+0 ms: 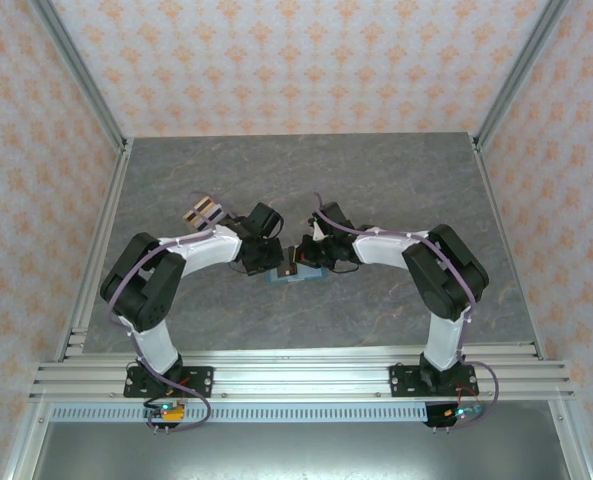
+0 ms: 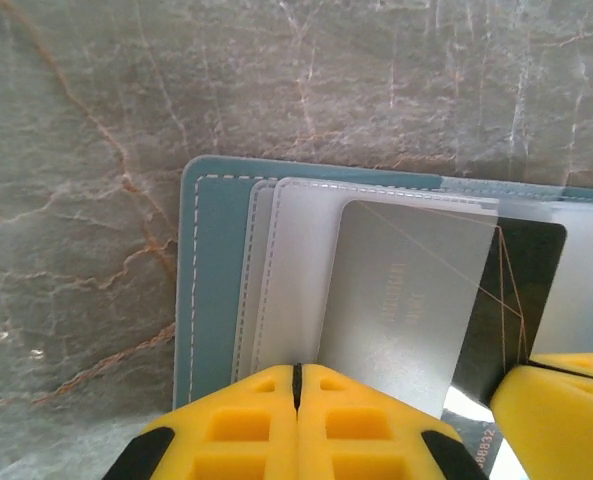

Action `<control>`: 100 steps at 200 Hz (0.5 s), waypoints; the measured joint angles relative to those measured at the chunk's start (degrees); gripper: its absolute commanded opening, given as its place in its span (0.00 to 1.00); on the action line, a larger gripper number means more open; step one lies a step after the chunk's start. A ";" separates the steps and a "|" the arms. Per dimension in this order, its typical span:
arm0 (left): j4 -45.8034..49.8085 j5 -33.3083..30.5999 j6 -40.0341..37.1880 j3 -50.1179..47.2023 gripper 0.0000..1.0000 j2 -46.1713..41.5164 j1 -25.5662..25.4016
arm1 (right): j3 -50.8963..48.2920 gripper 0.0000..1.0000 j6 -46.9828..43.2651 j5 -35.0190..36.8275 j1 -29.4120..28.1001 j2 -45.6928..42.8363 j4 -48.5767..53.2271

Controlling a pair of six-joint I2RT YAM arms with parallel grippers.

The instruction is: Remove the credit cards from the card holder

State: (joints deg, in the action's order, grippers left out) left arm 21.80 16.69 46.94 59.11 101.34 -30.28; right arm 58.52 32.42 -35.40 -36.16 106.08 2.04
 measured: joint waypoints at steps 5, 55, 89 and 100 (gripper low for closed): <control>-0.17 0.00 -0.02 0.00 0.02 0.00 0.00 | -0.15 0.05 0.02 -0.02 0.00 -0.09 -0.37; -0.61 0.48 -0.02 0.00 0.01 0.24 0.00 | -3.10 0.15 1.88 -2.23 0.22 -1.95 -4.52; -0.63 0.48 0.13 0.00 0.00 0.31 0.00 | -3.15 0.18 2.97 -3.43 0.33 -1.95 -5.95; -0.63 0.50 0.13 -0.02 0.00 0.31 0.00 | -3.13 0.18 3.19 -3.74 0.33 -1.92 -6.21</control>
State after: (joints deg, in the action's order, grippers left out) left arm 21.17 17.19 47.07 59.09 101.65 -30.28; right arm 55.40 35.62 -39.13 -35.83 104.16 -4.16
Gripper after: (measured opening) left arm 0.049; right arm 0.176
